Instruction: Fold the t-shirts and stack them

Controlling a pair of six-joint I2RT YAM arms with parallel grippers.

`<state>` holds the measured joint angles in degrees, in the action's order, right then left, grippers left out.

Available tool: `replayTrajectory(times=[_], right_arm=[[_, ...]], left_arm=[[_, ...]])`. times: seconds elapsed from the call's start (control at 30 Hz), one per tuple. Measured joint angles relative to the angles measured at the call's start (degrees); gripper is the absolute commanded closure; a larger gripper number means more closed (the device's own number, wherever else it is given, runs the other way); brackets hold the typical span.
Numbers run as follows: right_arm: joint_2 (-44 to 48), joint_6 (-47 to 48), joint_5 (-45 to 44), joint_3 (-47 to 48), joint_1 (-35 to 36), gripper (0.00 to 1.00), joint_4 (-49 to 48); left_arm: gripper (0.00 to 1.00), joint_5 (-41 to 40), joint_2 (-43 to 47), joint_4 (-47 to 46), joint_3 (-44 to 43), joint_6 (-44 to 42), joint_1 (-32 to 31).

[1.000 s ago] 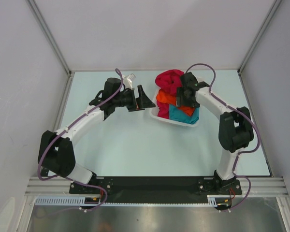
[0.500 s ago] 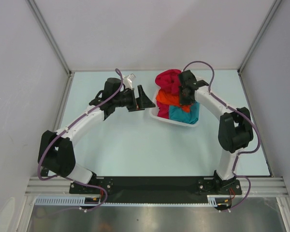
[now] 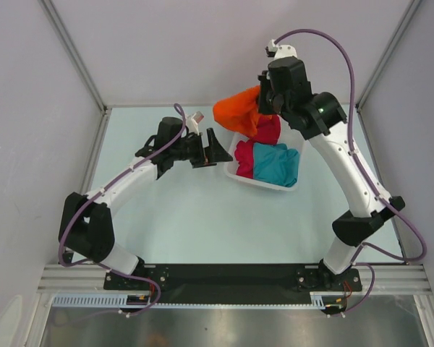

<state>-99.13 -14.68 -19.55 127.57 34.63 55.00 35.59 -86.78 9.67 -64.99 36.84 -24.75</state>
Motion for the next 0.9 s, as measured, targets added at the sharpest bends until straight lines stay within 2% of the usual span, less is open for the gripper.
replayTrajectory(times=[0.37,0.47,0.7,0.9], right_arm=[[1.4,-1.2,-1.1,-0.8,6.9,1.0,5.8],[1.4,-1.9,-1.1,-2.9,9.3,1.0,6.0],[0.9,-4.2,-0.5,-5.5,18.3,1.0,6.2],[-0.6,-6.1,2.7,-8.4,22.0,1.0,3.2]], left_arm=[[0.0,-4.0,0.9,4.1,0.0,-1.8,1.3],[0.0,-6.9,2.8,7.3,0.0,-2.2,4.3],[0.0,-15.0,9.8,13.2,0.2,-1.6,15.9],[0.0,-17.8,14.3,15.0,1.9,-0.4,20.8]])
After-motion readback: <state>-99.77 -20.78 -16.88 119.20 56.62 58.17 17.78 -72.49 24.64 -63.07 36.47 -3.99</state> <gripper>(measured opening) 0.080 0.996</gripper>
